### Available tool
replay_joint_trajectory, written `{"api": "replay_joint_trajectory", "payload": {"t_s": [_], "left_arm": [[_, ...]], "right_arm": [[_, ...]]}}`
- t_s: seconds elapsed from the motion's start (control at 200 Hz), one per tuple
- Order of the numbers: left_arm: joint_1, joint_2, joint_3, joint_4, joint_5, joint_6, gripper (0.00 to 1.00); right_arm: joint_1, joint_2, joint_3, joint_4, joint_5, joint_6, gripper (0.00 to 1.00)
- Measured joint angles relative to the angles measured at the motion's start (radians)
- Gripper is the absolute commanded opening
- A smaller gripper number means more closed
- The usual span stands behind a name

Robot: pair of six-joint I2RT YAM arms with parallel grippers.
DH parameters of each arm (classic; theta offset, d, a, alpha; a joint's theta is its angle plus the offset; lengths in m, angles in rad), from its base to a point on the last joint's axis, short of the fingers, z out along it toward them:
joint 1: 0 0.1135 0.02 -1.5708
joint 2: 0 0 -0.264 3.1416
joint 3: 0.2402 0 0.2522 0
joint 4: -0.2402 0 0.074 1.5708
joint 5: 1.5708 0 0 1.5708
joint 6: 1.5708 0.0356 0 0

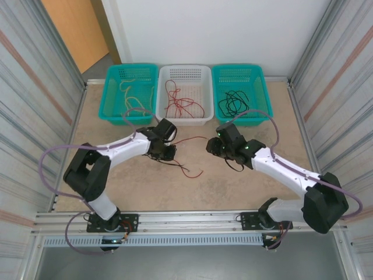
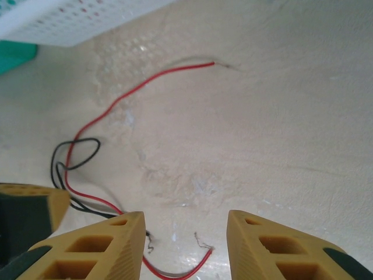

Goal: Untangle the cables

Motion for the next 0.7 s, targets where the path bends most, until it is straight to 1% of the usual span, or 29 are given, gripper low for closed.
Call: {"api": "replay_joint_trajectory", "payload": {"t_s": [0.09, 0.13, 0.276, 0.416, 0.546, 0.697], "left_arm": [[-0.005, -0.053, -0.006, -0.011, 0.000, -0.011, 0.35], [-0.005, -0.069, -0.007, -0.013, 0.000, -0.018, 0.37], [-0.005, -0.086, -0.007, -0.021, 0.001, -0.034, 0.41], [-0.005, -0.080, -0.018, -0.011, 0.035, -0.072, 0.42], [-0.005, -0.059, -0.048, 0.034, 0.080, -0.139, 0.48], [-0.005, -0.032, -0.074, 0.071, 0.103, -0.213, 0.49]], "right_arm": [[0.019, 0.031, 0.002, 0.001, -0.008, 0.000, 0.40], [0.031, 0.042, 0.005, 0.000, -0.009, 0.000, 0.40], [0.063, 0.071, 0.032, 0.000, -0.009, 0.000, 0.40], [0.073, 0.073, 0.048, 0.001, -0.008, 0.000, 0.40], [0.073, 0.073, 0.049, -0.001, -0.008, 0.000, 0.40], [0.073, 0.073, 0.049, -0.003, -0.007, 0.000, 0.40]]}}
